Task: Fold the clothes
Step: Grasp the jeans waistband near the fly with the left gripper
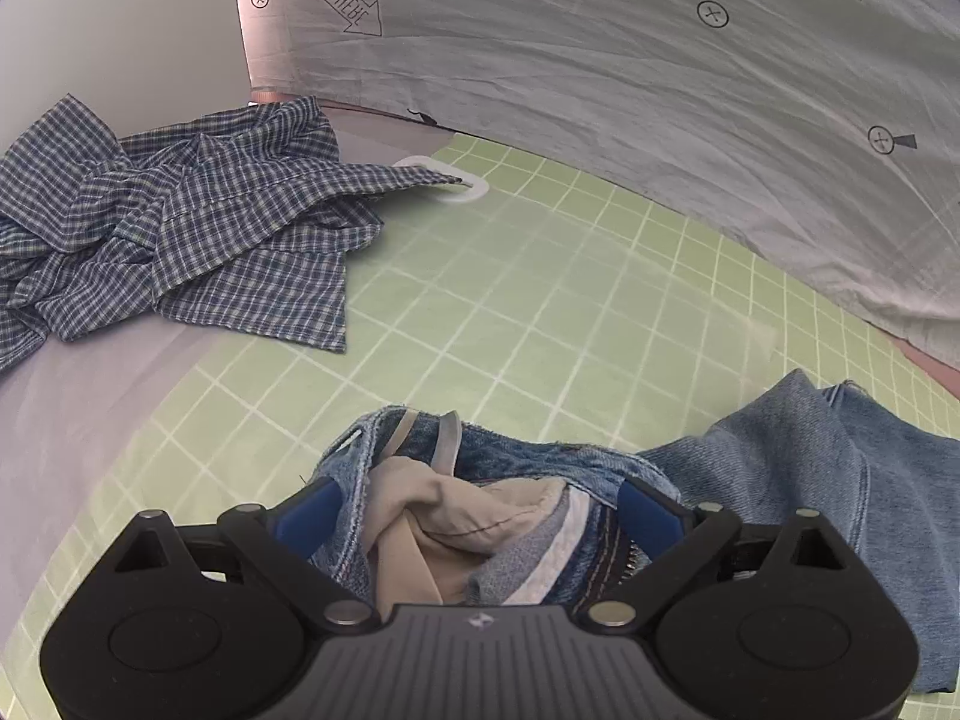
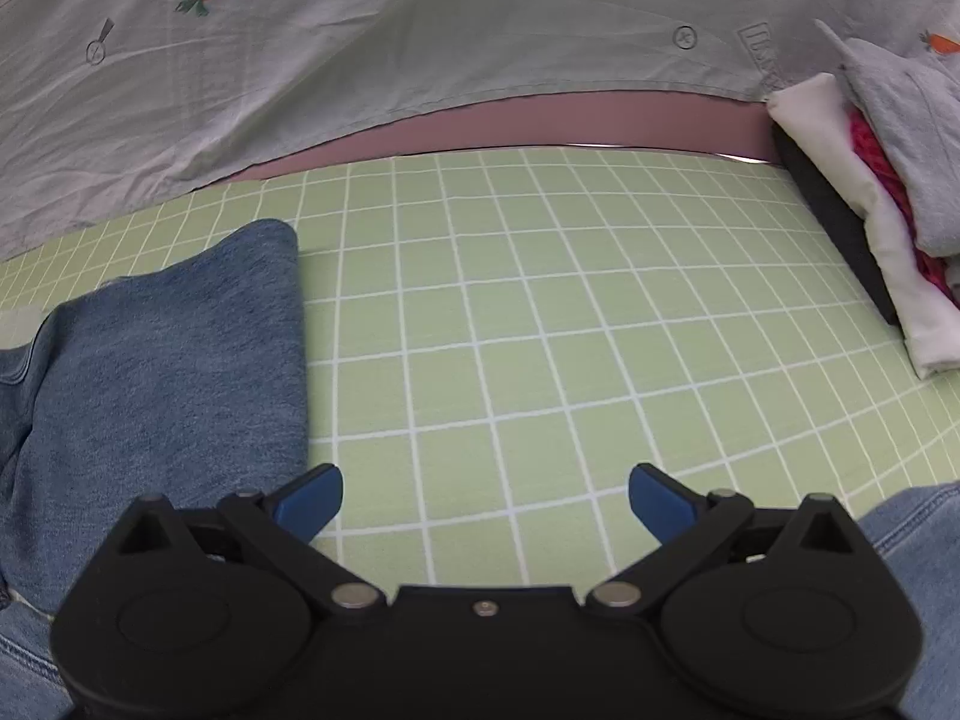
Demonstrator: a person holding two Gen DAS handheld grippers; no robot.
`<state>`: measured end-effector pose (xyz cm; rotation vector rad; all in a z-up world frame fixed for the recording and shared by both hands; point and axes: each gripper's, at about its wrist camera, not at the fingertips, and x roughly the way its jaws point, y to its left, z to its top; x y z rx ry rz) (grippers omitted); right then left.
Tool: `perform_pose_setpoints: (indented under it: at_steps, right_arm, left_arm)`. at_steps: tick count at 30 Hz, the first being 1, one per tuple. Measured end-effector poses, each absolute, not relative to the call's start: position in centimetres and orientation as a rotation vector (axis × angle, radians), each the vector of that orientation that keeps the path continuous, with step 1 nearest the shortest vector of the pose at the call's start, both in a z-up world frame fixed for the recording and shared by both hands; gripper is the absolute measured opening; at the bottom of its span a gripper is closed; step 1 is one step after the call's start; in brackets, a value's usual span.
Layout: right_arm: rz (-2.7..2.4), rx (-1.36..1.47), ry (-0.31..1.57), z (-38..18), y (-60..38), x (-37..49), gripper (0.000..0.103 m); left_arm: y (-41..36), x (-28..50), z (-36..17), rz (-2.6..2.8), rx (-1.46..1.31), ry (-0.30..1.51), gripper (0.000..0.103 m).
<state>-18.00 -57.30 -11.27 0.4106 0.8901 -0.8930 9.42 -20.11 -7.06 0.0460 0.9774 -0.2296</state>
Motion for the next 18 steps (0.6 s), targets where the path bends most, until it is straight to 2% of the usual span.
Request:
perform_pose_setpoints:
  at_steps: [7, 16, 17, 18]
  right_arm:
    - [-0.844, 0.393, 0.909, -11.6, -56.7, -16.5, 0.103]
    - [-0.832, 0.397, 0.945, -12.7, -55.4, -17.8, 0.103]
    - [-0.835, 0.405, 0.949, -12.9, -55.3, -17.9, 0.103]
    - [-0.838, 0.413, 0.953, -13.1, -55.2, -18.0, 0.103]
  left_arm:
    - [-20.1, 7.5, -6.5, -0.231, 0.006, 0.922, 0.098]
    - [-21.3, 4.2, -4.7, -0.282, 0.105, 0.777, 0.097]
    - [-21.7, 3.9, -4.6, -0.299, 0.121, 0.764, 0.092]
    - [-22.1, 3.7, -4.6, -0.315, 0.14, 0.758, 0.081]
